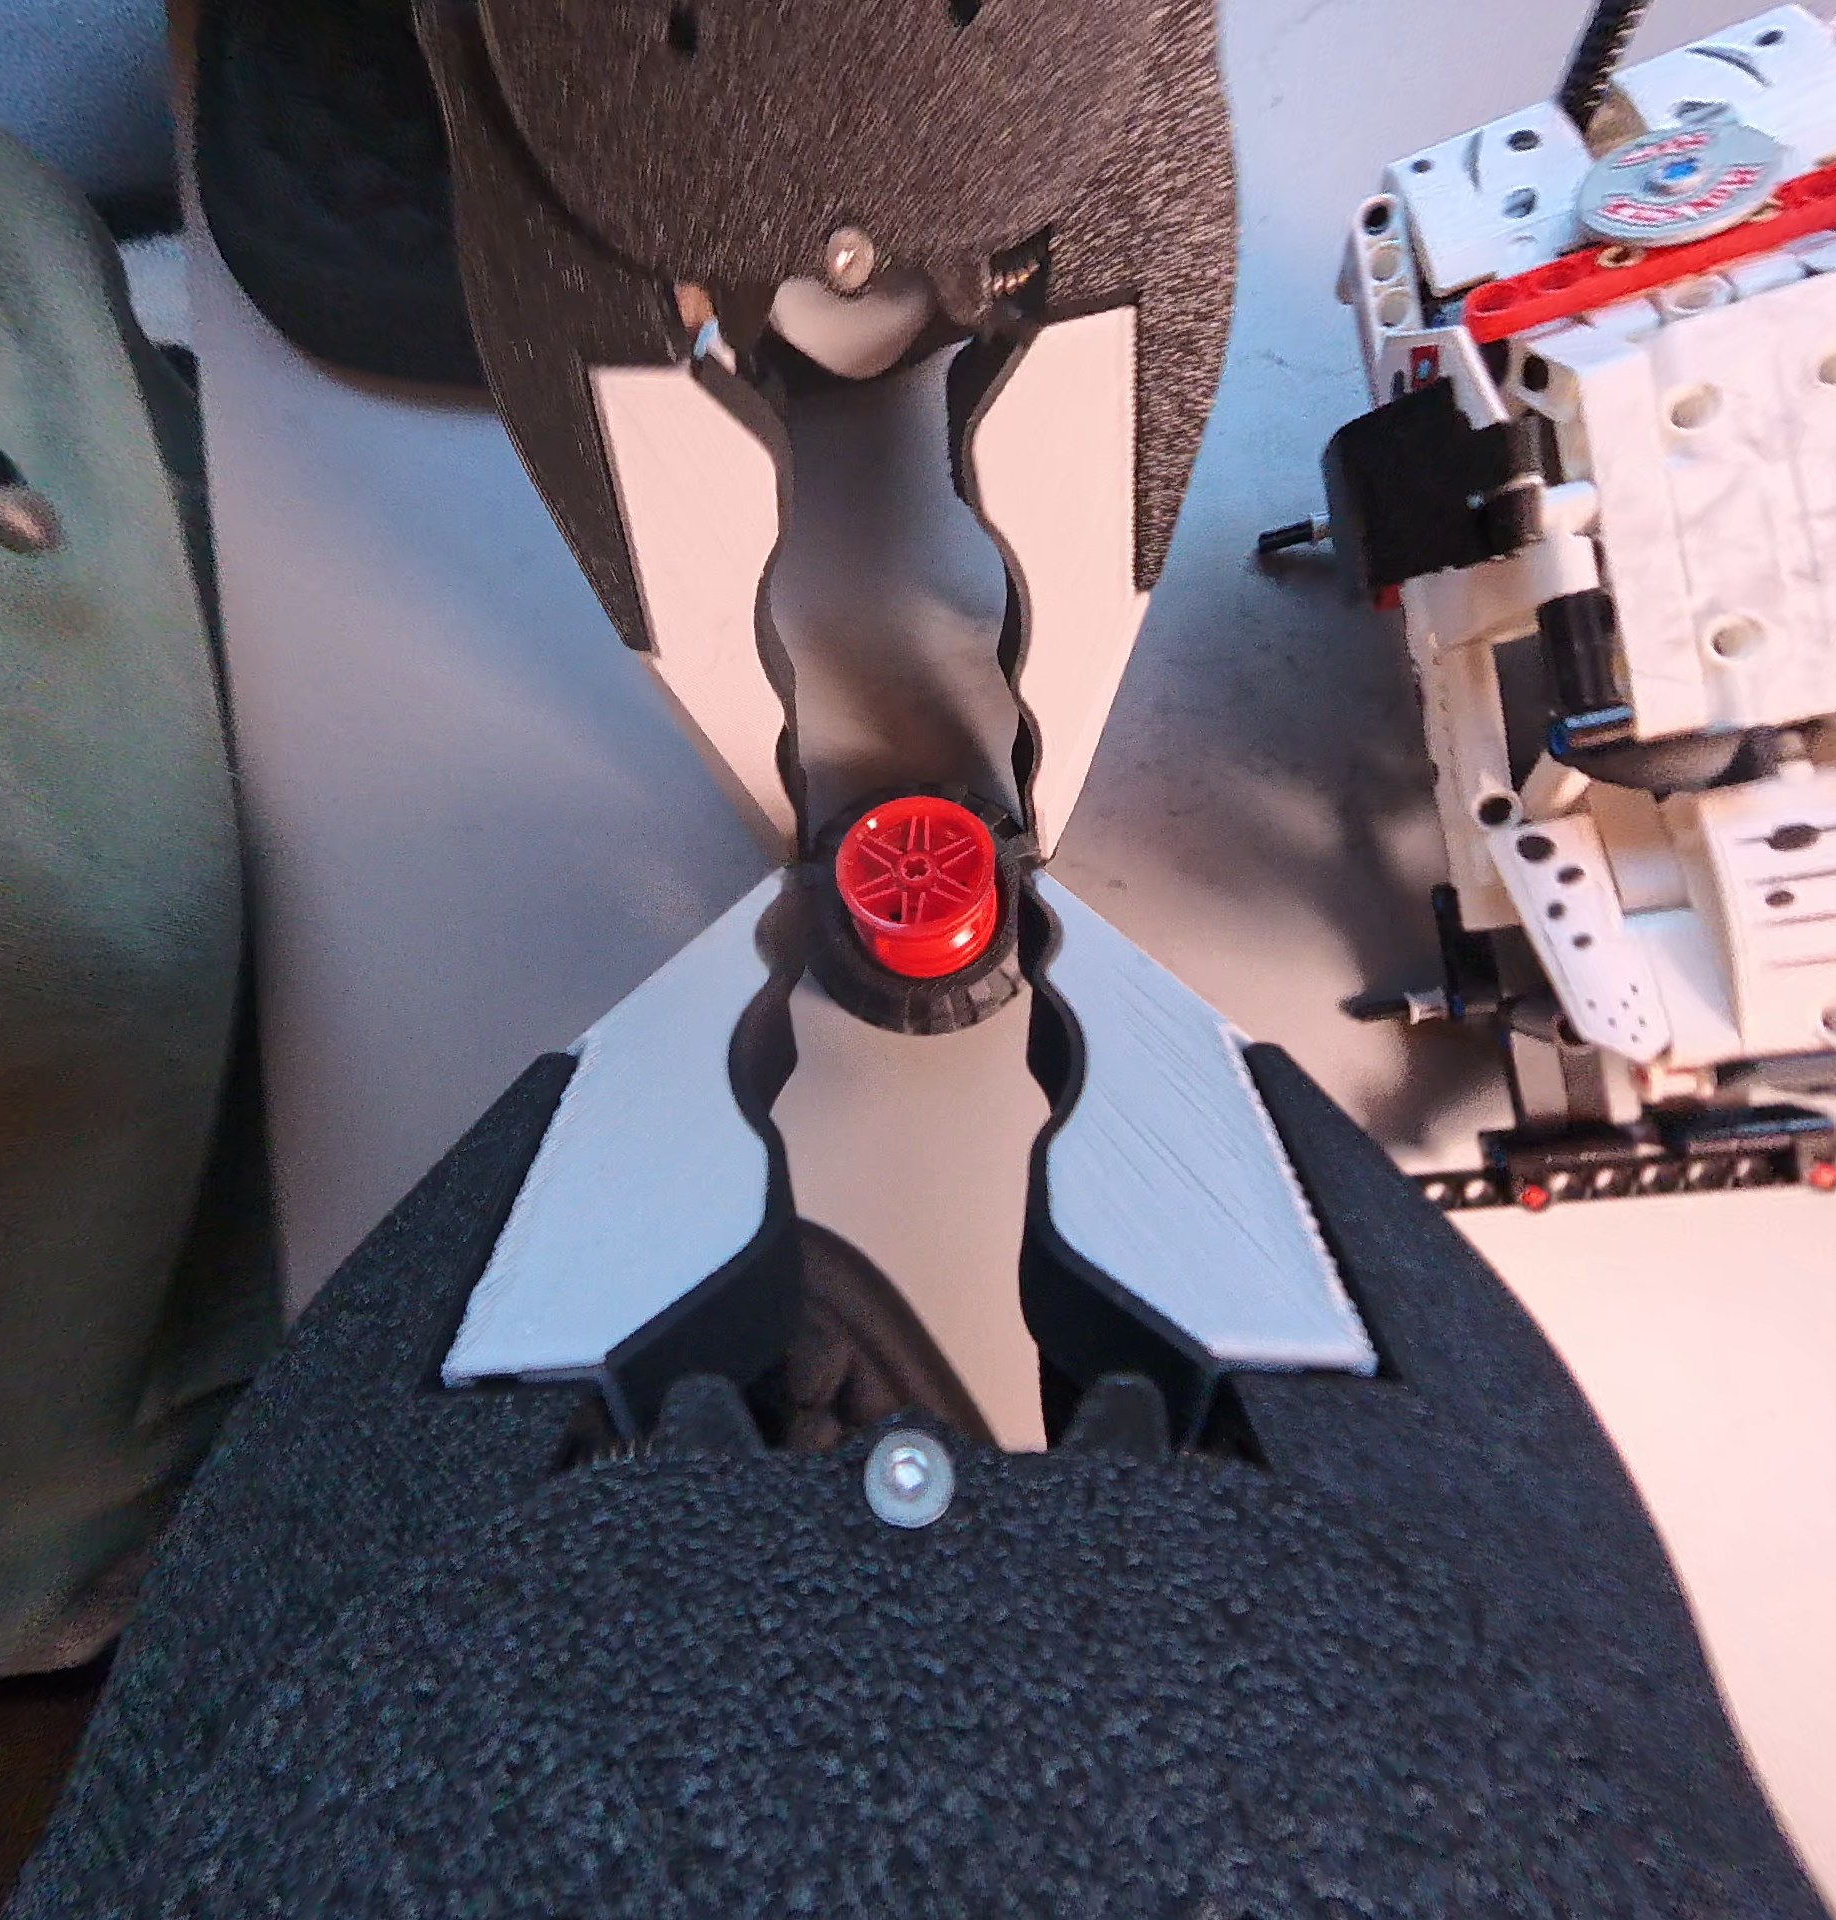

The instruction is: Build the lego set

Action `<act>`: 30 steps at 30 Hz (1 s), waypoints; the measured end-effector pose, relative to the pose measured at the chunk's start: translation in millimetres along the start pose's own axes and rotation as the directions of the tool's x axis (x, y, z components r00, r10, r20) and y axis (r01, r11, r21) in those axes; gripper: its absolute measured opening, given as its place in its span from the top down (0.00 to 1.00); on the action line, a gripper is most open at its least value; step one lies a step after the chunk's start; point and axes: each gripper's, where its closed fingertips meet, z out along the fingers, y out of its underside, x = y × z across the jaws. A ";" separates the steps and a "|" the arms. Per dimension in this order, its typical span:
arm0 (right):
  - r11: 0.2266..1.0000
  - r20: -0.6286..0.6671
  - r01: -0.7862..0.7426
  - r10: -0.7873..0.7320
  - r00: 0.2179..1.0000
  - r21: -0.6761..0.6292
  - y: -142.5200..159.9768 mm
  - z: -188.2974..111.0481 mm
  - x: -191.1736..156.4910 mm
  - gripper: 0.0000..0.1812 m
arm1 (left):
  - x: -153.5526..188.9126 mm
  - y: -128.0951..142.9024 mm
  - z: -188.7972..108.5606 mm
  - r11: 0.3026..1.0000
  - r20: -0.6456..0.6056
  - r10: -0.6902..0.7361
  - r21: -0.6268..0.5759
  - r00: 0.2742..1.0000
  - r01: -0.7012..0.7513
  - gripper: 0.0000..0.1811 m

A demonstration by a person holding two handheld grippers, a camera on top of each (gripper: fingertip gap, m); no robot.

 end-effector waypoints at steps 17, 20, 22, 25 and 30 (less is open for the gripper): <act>0.793 -0.044 -0.598 0.597 0.801 -0.117 4.5 1.0 -0.8 0.90 | -1.6 2.4 -2.3 0.999 0.078 -0.046 -0.013 0.996 0.047 0.72; 0.741 -0.035 -0.659 0.661 0.750 -0.129 2.7 1.7 1.1 0.90 | -1.8 2.6 -2.3 0.998 0.082 -0.052 -0.014 0.995 0.053 0.72; 0.712 -0.041 -0.689 0.691 0.722 -0.131 7.1 2.7 4.7 0.95 | -1.8 2.6 -2.3 0.998 0.080 -0.056 -0.012 0.995 0.057 0.72; 0.696 0.002 -0.700 0.710 0.705 -0.160 8.6 3.3 4.2 0.95 | -1.7 2.4 -2.4 0.999 0.082 -0.049 -0.011 0.995 0.050 0.72; 0.817 0.104 -0.500 0.546 0.831 -0.289 10.5 7.5 1.9 0.95 | -1.3 1.6 -2.1 1.000 0.067 -0.031 -0.004 0.997 0.031 0.71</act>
